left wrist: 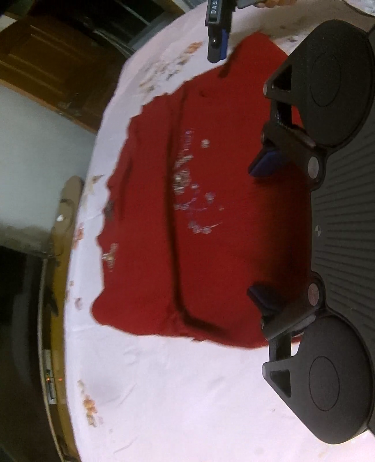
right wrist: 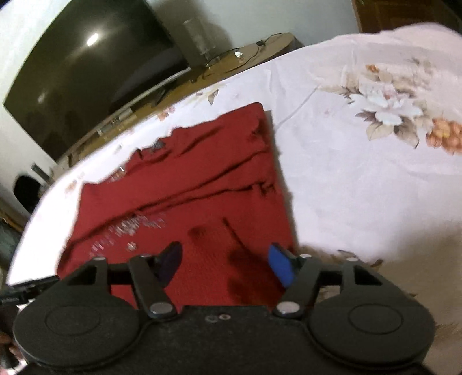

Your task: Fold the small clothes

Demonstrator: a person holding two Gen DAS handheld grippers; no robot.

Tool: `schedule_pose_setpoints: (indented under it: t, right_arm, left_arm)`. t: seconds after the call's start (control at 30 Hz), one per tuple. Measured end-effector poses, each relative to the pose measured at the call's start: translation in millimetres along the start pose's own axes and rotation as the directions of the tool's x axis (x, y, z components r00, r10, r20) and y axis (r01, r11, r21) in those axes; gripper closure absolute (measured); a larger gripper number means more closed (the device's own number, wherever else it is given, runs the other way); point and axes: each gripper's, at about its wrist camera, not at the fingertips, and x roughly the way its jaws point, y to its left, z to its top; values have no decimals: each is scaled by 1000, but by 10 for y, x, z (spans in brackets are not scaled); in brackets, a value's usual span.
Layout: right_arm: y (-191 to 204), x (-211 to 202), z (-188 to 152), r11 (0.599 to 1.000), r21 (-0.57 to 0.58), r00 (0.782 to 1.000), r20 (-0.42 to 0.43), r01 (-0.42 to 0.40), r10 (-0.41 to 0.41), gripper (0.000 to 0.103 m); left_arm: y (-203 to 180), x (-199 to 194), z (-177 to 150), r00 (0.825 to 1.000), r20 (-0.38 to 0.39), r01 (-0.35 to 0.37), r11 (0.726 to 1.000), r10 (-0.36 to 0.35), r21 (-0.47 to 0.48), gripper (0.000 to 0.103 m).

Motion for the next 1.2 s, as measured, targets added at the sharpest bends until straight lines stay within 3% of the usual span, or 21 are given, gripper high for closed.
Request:
schedule_pose_setpoints:
  t: [0.07,0.13,0.17,0.3,0.33,0.43,0.57,0.77,1.07,1.13,1.2]
  right_arm:
    - [11,78,-15,999,-37,999,-19,34,-35,39]
    - [28,133,-36,998,-58,999,-32,32,-34,40]
    - [47,161,-44,996,-77,999,-33,40,-42,40]
    - [64,263,-22,991,-117,998,-32,56,-60,41]
    - [74,288,-22,990,-127,998,-39,53,-59,44]
    - [147,336,-37,982,-187,997,-61,35,-47,81]
    - [244,313,-27,972,-235,995,-95,1,-24,97]
    - [306,-44,1,977,-213,999,29,-19,26,98]
    - [398,-179,472,982,-189,982,176,-31,65,98]
    - [394,-72,658,984,-172,978,195,-36,70,98]
    - [406,82,805,984,-177,980,191,-28,63,98]
  left_arm:
    - [-17,37,-47,1000,-4,-8,1000,8,-3,24]
    - [-22,77,-73,1000,-7,-15,1000,15,-18,44]
    - [-20,85,-84,1000,-1,-23,999,23,-23,47]
    - [30,92,-93,1000,7,-26,998,26,-54,74]
    - [37,91,-93,1000,6,-24,998,24,-58,84]
    - [-13,75,-119,999,19,-37,999,37,-34,93]
    - [-132,-29,-153,998,59,-25,1000,26,-20,94]
    - [-198,-283,-32,984,178,-11,999,17,-35,94]
    - [-124,-311,741,935,352,-23,999,38,-46,94]
    - [-64,-194,907,936,348,-32,998,51,-58,94]
    - [9,-99,999,949,312,-31,997,52,-71,94]
